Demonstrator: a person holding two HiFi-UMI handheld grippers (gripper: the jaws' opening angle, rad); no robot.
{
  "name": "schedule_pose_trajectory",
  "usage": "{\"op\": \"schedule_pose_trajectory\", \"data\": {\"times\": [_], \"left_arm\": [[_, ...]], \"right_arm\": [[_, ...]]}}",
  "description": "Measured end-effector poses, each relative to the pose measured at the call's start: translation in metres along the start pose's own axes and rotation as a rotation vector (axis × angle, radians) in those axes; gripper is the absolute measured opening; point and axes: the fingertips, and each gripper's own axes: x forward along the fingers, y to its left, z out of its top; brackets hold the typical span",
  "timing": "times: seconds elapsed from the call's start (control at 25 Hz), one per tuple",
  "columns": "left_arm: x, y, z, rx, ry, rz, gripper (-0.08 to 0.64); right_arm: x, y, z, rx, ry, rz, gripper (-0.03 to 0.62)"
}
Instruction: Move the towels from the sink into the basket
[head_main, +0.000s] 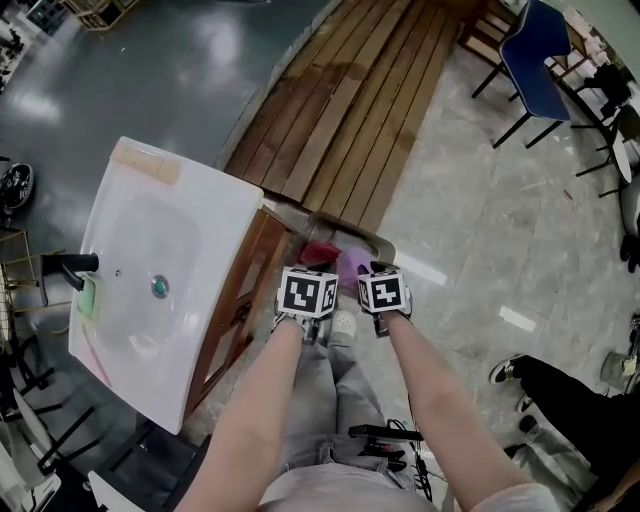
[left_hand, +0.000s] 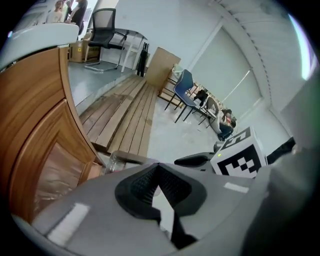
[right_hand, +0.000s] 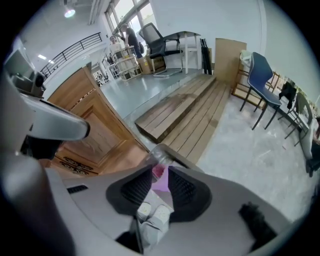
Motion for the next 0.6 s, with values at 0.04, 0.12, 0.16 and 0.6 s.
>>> {"op": "schedule_pose_trajectory", "data": {"times": [0.04,0.12,0.16,0.6], "left_arm": [[0.000,0.000,0.001,0.007,-0.001,0.001,0.005],[-0.001,0.001,0.000,0.004,-0.003,0.001,0.005],[-0.002,0.002,0.000,-0.001,-0.005,0.006,0.005],[-0.025,-0.002,-0.005,-0.029,-0.049,0.019,0.005]], "right_arm": [[-0.001,-0.001,0.001,0.000,-0.001,-0.002,0.106],[-0.003,-0.003,0.002,-0.001,-0.001,-0.002,0.106],[-0.004,-0.004,0.002,0.000,-0.001,-0.003,0.106],[-0.034,0.021,-0.005,-0.056,0.023,0.137,0.018]]}}
